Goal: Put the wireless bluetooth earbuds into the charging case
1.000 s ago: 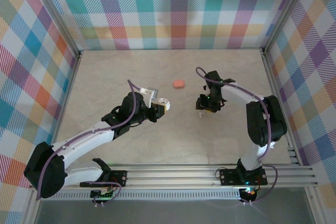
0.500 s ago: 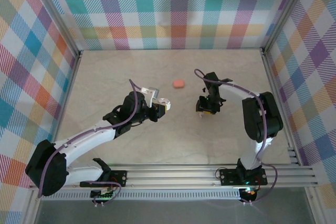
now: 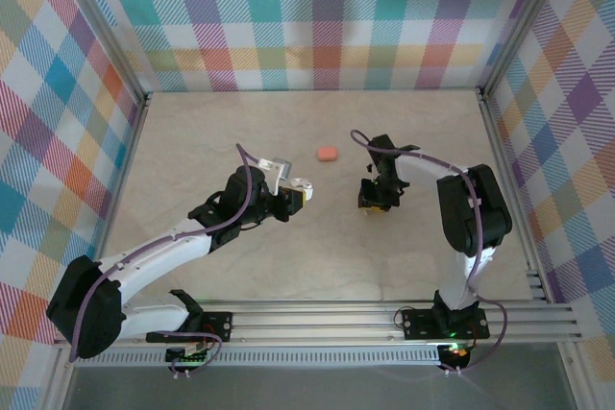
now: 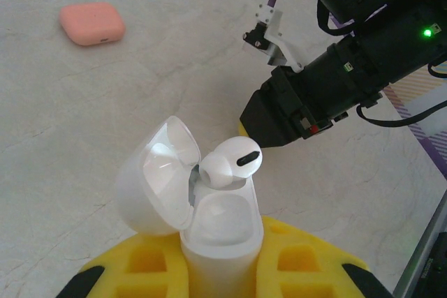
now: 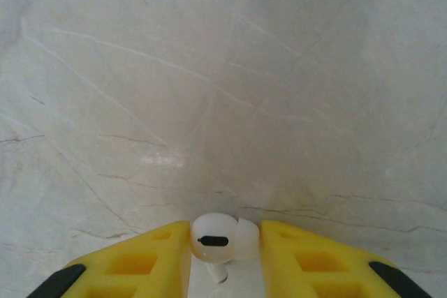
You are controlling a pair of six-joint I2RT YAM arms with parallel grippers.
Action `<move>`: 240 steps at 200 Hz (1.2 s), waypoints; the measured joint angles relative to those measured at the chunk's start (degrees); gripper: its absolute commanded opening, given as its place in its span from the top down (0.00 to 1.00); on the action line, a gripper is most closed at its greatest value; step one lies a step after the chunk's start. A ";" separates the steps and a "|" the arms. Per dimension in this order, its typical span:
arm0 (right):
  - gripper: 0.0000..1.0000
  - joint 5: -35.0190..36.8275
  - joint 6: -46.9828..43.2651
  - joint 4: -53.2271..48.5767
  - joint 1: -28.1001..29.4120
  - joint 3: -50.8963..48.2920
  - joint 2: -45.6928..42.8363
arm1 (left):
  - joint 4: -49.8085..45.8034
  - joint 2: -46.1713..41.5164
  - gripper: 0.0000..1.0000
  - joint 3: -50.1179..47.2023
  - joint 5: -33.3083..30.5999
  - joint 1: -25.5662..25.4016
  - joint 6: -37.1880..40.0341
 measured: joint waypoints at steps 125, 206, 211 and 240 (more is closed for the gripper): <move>0.77 0.17 0.00 -0.31 0.20 0.59 0.17 | -1.31 -0.04 1.00 0.04 -0.02 0.00 0.04; 0.77 2.56 0.00 0.57 0.20 0.13 -6.99 | 3.08 0.11 1.00 0.02 4.37 -0.15 1.86; 0.77 2.75 0.00 0.66 0.20 0.00 -7.78 | 3.54 0.15 1.00 0.02 4.85 -0.22 2.05; 0.77 3.04 0.02 1.51 0.20 -1.07 -11.76 | 7.58 0.61 1.00 -0.57 8.04 -0.35 4.22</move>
